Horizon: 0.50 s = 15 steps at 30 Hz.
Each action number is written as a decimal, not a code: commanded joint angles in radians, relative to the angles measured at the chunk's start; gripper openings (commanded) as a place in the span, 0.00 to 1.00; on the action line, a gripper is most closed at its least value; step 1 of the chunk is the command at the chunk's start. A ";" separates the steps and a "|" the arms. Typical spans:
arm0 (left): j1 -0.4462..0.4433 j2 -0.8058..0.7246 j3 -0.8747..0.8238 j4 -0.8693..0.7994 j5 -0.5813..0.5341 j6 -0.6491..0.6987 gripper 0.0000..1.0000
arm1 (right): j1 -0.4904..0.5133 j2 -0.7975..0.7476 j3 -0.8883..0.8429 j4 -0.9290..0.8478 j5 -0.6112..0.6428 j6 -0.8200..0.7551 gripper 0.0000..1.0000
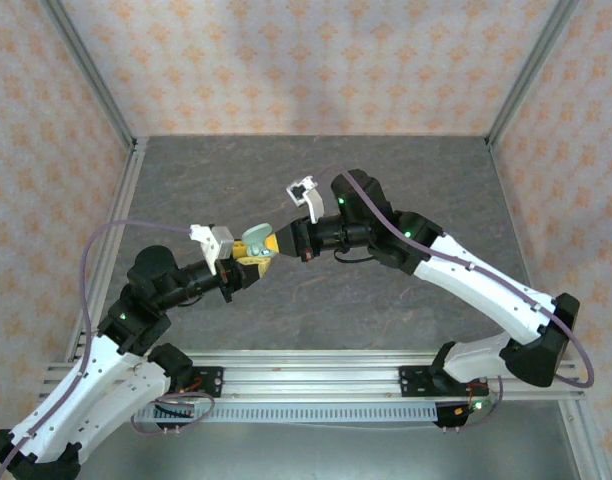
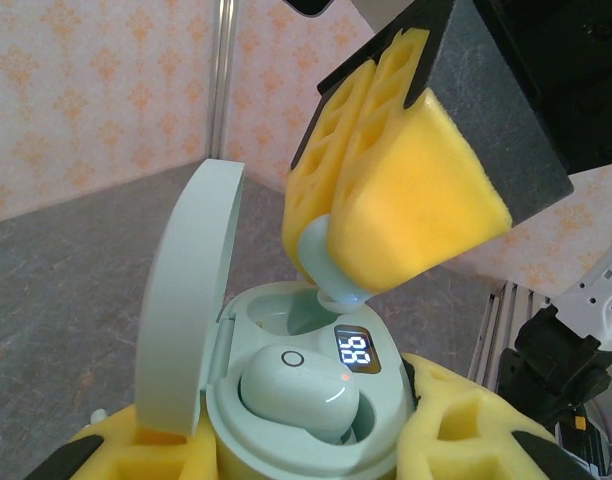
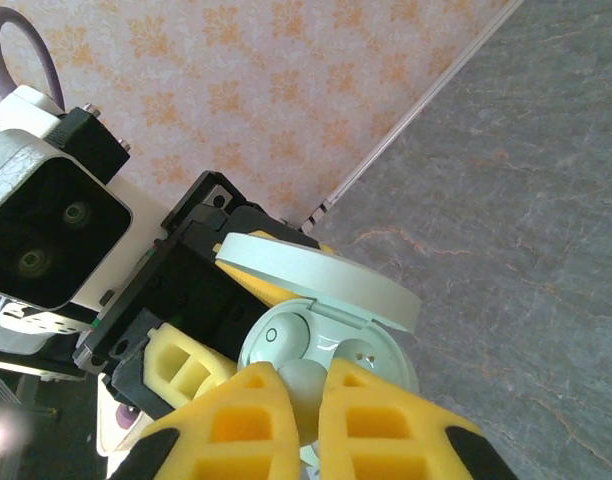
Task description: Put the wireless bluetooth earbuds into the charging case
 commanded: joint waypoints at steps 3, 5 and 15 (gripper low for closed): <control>-0.002 -0.004 0.042 0.036 0.035 -0.010 0.00 | 0.004 0.012 0.035 -0.027 0.033 -0.023 0.09; -0.001 -0.004 0.043 0.035 0.035 -0.011 0.00 | 0.005 0.014 0.038 -0.025 0.042 -0.025 0.09; -0.004 -0.008 0.041 0.030 0.034 -0.004 0.00 | 0.004 0.037 0.059 -0.023 0.019 -0.023 0.13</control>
